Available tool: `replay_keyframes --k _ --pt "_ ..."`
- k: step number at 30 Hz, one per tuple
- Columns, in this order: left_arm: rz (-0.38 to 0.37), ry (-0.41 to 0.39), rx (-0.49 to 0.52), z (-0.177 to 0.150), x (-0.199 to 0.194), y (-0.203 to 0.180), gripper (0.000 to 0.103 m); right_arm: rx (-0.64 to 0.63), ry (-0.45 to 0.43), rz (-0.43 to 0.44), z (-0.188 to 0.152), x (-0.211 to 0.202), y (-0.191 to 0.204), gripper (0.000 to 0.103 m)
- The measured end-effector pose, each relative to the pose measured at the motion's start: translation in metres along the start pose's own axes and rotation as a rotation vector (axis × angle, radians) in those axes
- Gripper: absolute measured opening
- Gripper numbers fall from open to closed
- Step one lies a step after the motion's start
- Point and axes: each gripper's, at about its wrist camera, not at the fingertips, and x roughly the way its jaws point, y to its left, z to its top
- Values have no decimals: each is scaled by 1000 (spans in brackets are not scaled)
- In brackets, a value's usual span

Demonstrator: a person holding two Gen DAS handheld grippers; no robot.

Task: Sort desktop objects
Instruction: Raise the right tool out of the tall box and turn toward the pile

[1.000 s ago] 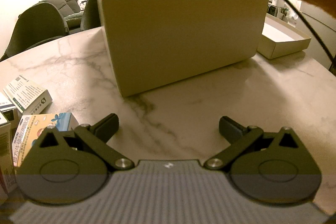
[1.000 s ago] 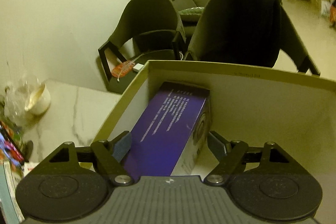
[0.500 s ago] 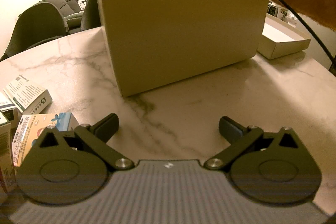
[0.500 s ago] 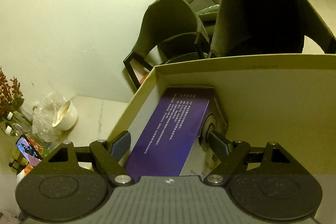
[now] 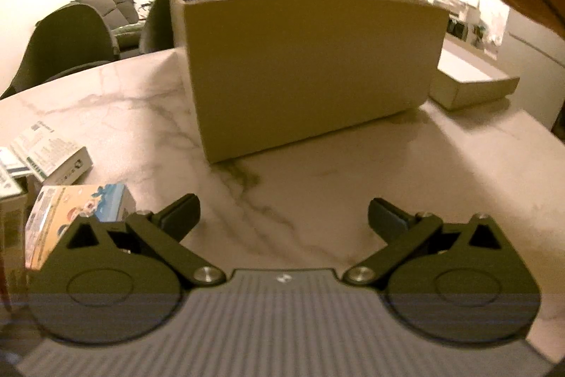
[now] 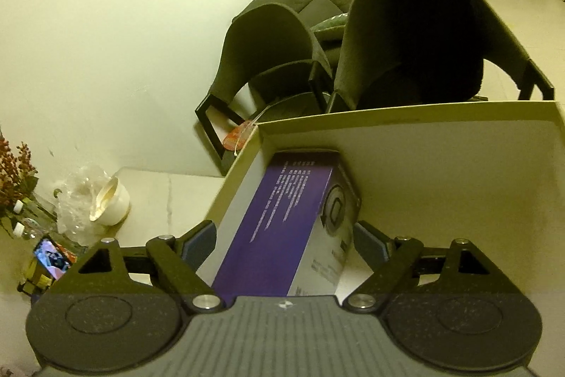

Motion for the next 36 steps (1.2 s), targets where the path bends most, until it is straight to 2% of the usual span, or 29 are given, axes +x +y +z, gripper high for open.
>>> replay_keyframes --k 8,12,25,31,36 --pt "21 -39 -35 0 -25 2 103 -59 -35 -24 -26 -39 12 90" --pt "53 -55 -64 0 -37 6 103 -80 -40 -8 -41 -51 20 91" --pt "219 -61 -186 -5 -69 28 103 -158 -72 48 -78 -80 52 91" --pt "281 -102 -191 -8 -85 32 103 -203 -86 72 -91 -94 70 91" --pt "339 -141 -195 -14 -98 39 103 -230 -124 125 -104 -105 88 92"
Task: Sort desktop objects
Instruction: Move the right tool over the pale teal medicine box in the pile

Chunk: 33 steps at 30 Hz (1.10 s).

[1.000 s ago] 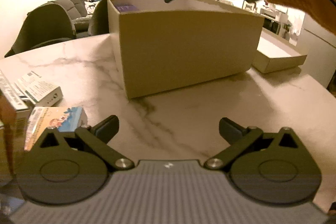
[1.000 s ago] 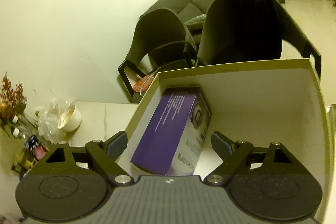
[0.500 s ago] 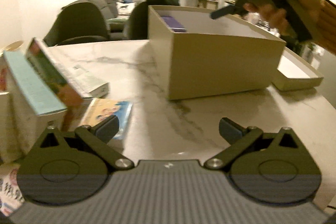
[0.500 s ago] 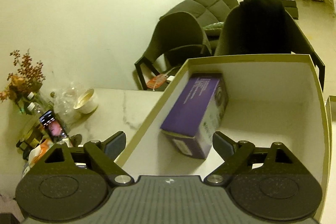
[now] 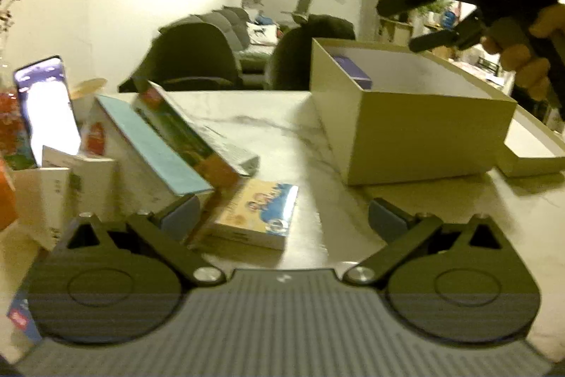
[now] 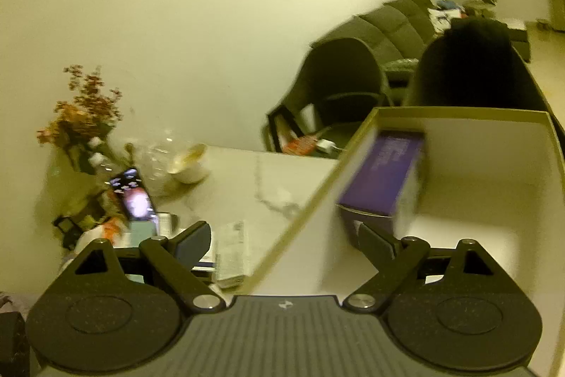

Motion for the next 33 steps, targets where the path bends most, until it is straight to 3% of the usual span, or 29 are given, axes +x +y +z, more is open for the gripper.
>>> replay_keyframes --k 12,24,33 --pt "94 -99 -7 -11 -19 24 103 -39 -19 156 -26 2 53 93" --pt "152 -98 -63 -22 -21 41 103 -14 -59 230 -55 15 84 91" --pt "166 -100 -141 -23 -20 57 103 43 -17 251 -74 45 93 81"
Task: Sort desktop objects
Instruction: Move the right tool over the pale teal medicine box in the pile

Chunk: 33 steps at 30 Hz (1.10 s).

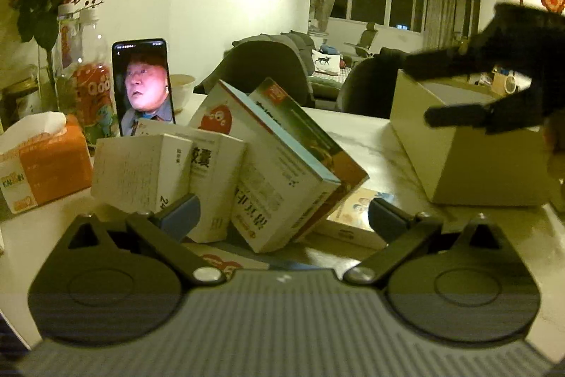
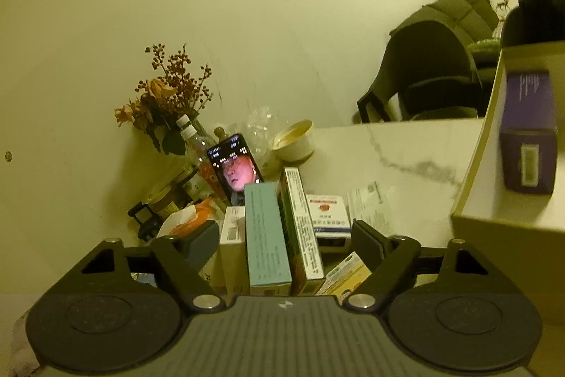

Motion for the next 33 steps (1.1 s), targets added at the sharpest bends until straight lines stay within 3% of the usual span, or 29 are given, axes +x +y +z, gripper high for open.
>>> replay_keyframes --k 4,10,16,25,33 --pt "-14 3 -17 0 3 3 97 18 43 25 -8 17 2 72" --pt "-58 39 -35 -1 10 6 78 12 96 59 -16 38 8 72" --pt "-76 64 -44 -3 17 8 67 3 136 58 -18 54 9 72" --pt "-57 82 -69 -7 22 14 66 -38 132 19 -13 61 14 72" --pt "-55 97 -95 -11 24 16 66 -102 155 42 -15 65 26 72"
